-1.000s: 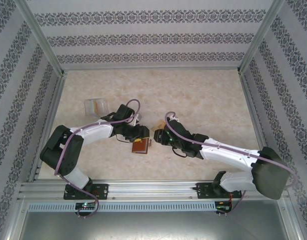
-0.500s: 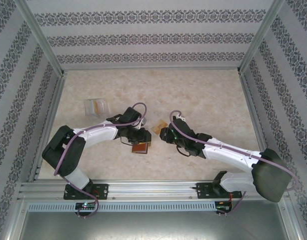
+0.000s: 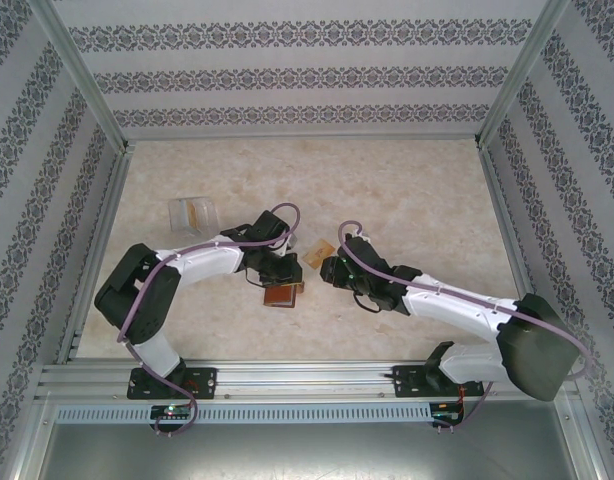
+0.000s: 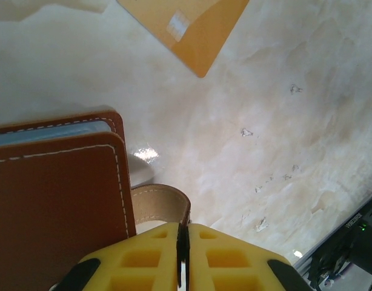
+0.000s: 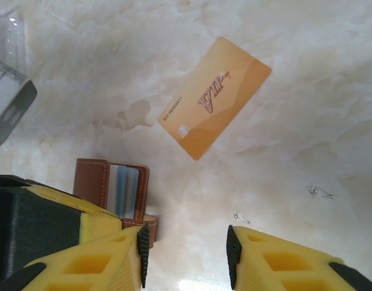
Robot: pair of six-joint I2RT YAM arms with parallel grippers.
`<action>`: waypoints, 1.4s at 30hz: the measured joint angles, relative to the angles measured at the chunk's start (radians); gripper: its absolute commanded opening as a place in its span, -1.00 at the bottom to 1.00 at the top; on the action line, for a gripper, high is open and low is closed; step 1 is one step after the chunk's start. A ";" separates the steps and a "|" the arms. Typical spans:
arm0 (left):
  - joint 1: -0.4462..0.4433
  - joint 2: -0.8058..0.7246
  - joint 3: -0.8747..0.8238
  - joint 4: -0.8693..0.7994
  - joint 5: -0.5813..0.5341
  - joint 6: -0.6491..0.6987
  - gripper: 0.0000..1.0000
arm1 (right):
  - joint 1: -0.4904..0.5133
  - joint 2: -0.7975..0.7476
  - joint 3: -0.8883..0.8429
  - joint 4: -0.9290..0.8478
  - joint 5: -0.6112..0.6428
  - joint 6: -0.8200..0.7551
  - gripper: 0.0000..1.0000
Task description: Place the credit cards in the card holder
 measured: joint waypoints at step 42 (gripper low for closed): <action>0.000 0.080 -0.003 0.142 0.061 -0.105 -1.00 | 0.145 0.401 -0.253 0.920 -0.265 0.294 -0.41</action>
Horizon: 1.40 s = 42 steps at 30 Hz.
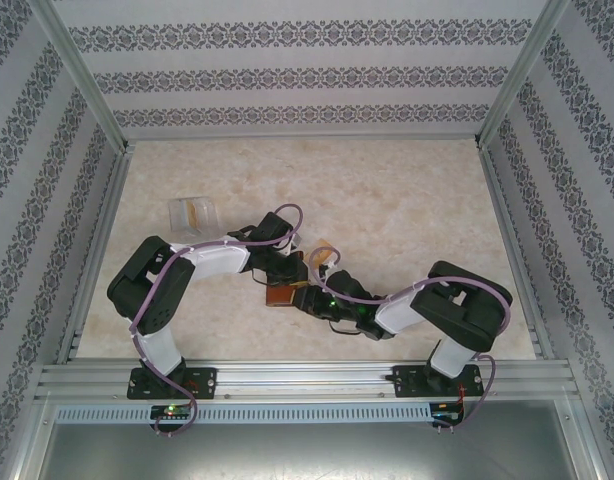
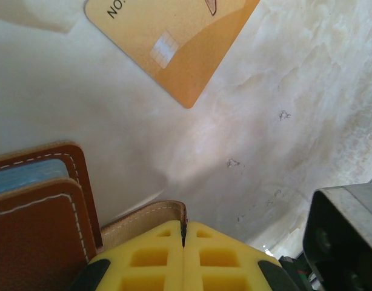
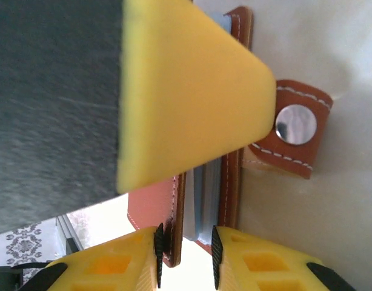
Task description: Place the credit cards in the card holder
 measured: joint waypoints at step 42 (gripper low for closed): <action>0.046 -0.209 -0.130 -0.107 -0.137 0.034 -1.00 | 0.002 -0.033 0.014 -0.116 0.052 0.033 -1.00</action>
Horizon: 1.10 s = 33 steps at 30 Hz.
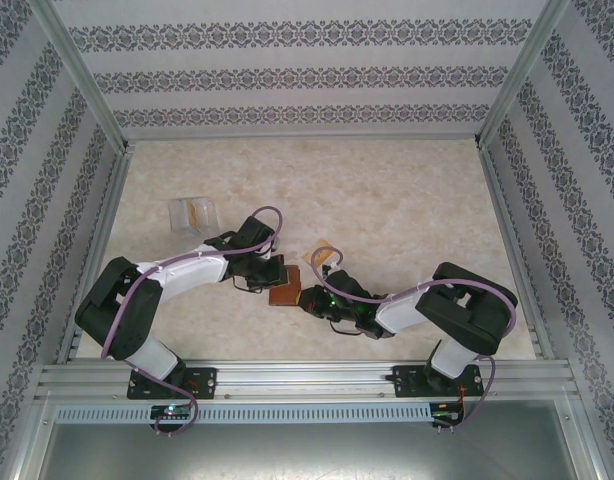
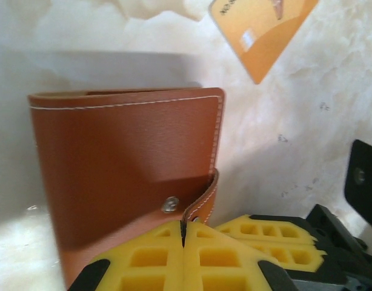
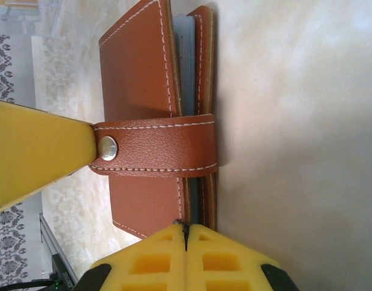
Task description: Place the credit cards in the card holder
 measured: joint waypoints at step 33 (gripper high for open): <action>0.016 0.073 0.002 0.052 0.055 0.023 -1.00 | 0.000 -0.024 0.000 -0.043 0.023 0.000 -1.00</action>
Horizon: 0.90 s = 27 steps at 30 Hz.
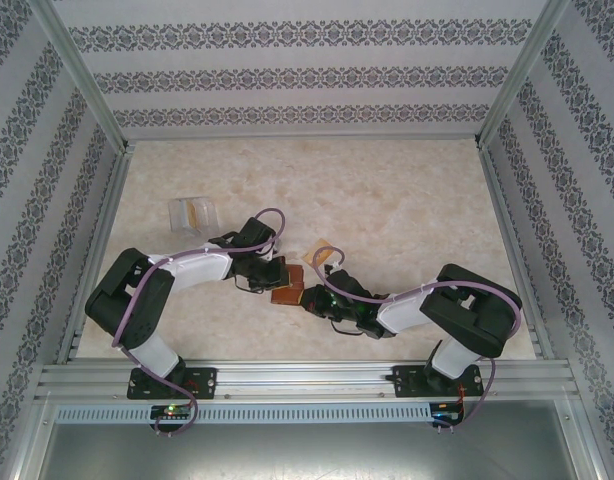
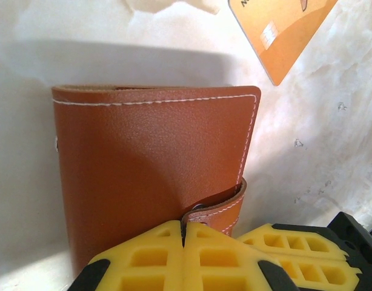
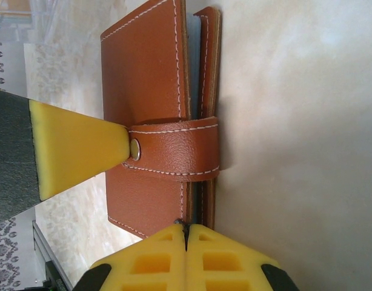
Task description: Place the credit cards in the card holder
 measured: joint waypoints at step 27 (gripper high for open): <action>0.000 0.019 0.045 -0.019 0.003 0.023 -1.00 | 0.000 -0.001 0.000 -0.004 0.002 0.000 -1.00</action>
